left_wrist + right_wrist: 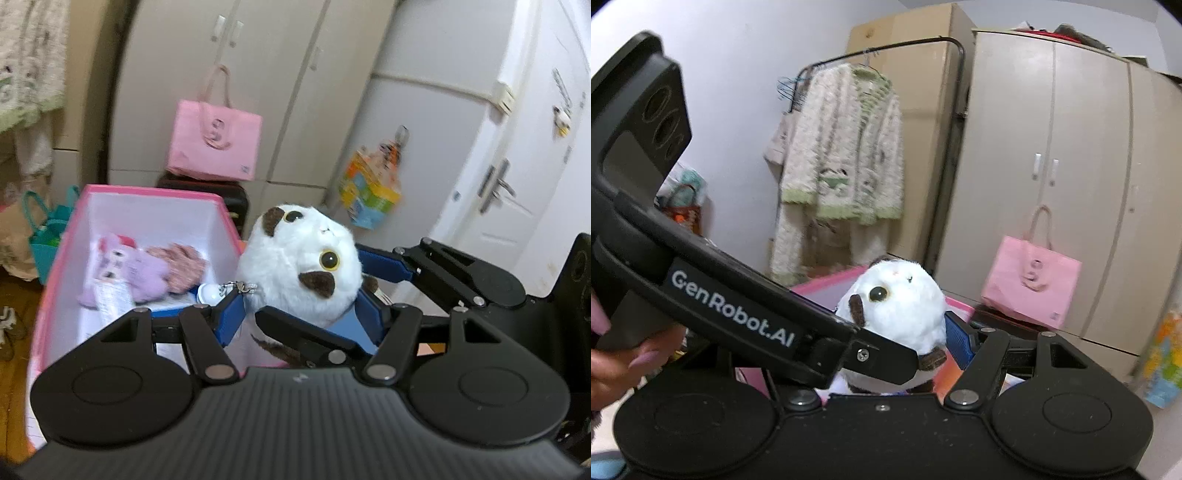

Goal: Organize soft objects
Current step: 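Lift the sheep plush with both grippers and carry it over the pink shoebox, then lower the sheep plush into the box and open both grippers, then withdraw both tools from the box toward the green and orange sponges, then grasp the green sponge with the left gripper while the right gripper grasps the orange sponge, then lift both sponges and carry them together over the pink shoebox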

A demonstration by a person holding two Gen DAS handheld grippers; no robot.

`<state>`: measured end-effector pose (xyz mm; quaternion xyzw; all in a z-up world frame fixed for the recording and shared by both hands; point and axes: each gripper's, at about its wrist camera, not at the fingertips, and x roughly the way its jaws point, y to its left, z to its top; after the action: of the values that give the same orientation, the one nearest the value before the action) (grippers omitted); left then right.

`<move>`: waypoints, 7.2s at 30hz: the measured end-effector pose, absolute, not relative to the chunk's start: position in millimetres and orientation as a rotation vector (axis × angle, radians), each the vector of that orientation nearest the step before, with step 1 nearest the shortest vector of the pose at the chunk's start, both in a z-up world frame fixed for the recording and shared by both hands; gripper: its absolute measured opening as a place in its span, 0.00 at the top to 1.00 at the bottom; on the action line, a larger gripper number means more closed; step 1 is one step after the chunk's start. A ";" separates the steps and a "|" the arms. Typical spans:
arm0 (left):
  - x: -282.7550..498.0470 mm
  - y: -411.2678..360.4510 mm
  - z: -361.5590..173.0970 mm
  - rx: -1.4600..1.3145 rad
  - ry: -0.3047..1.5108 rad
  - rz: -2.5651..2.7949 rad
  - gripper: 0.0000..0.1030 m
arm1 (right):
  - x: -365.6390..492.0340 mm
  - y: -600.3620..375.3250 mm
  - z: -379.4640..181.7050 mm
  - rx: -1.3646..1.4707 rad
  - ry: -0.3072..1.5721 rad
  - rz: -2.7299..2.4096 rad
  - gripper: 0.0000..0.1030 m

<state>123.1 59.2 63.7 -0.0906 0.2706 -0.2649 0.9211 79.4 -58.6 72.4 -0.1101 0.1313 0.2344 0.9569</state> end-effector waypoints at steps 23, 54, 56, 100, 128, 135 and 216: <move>179.7 115.9 3.9 -0.242 0.688 -0.422 0.39 | 171.5 -16.8 6.3 -0.034 0.615 0.602 0.30; 80.7 79.6 80.0 0.116 0.479 -0.402 0.30 | 77.6 -75.9 74.3 -0.271 0.510 0.537 0.30; 78.3 72.5 81.8 0.122 0.477 -0.412 0.29 | 70.9 -89.0 75.6 -0.272 0.497 0.524 0.30; 265.7 -122.4 -16.4 -0.099 0.743 -0.275 0.52 | 203.7 -234.4 -36.7 -0.265 0.520 0.484 0.30; 293.5 -110.2 -60.4 -0.130 0.751 -0.087 0.55 | 264.9 -211.7 -74.3 -0.187 0.641 0.547 0.35; 292.3 -108.8 -62.4 -0.140 0.729 -0.084 0.66 | 264.7 -207.8 -74.3 -0.181 0.631 0.565 0.48; 56.9 2.2 -28.0 -0.177 0.658 -0.473 0.68 | 35.5 -199.9 -15.3 0.055 0.540 0.511 0.48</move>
<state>56.9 2.2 -28.0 -0.0862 0.3198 -0.2296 0.9152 35.5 -199.9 -15.3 0.0268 0.2639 0.2496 0.9313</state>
